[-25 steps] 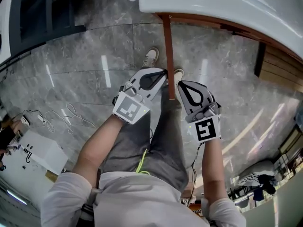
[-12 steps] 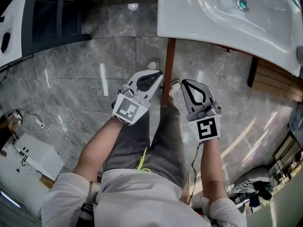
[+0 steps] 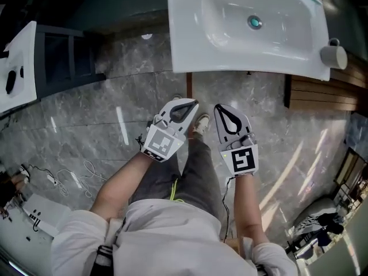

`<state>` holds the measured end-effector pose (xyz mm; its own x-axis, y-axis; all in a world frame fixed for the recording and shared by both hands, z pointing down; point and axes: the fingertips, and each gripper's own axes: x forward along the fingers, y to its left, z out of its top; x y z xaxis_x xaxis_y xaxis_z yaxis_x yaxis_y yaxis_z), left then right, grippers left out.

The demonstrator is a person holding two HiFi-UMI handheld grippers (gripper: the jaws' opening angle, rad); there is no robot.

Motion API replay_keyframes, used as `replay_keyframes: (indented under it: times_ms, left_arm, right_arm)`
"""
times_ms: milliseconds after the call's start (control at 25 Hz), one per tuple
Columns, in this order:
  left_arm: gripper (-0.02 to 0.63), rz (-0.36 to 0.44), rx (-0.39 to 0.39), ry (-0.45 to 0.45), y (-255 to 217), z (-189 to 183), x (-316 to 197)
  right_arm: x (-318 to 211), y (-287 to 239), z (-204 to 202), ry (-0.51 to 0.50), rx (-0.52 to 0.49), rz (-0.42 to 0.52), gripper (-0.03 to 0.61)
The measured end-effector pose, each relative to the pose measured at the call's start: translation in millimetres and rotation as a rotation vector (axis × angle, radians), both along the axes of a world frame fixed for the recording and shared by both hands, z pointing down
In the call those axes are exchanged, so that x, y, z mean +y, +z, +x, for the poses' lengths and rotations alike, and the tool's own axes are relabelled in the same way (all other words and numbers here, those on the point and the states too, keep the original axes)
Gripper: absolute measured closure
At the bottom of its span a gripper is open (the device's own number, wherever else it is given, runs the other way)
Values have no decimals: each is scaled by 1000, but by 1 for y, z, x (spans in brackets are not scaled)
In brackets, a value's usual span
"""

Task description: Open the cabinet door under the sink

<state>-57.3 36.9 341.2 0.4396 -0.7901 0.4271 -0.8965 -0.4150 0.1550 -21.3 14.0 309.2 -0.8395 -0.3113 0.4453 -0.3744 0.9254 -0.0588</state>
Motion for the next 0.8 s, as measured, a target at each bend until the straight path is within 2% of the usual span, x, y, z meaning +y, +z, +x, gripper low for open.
replay_keyframes:
  times_ms: [520, 800]
  left_arm:
    - [597, 117, -3, 94, -117, 21, -65]
    - [597, 154, 62, 105, -189, 34, -78]
  right_arm:
    - [-52, -106, 35, 244, -26, -10, 546]
    - [-70, -177, 57, 330, -90, 41, 546]
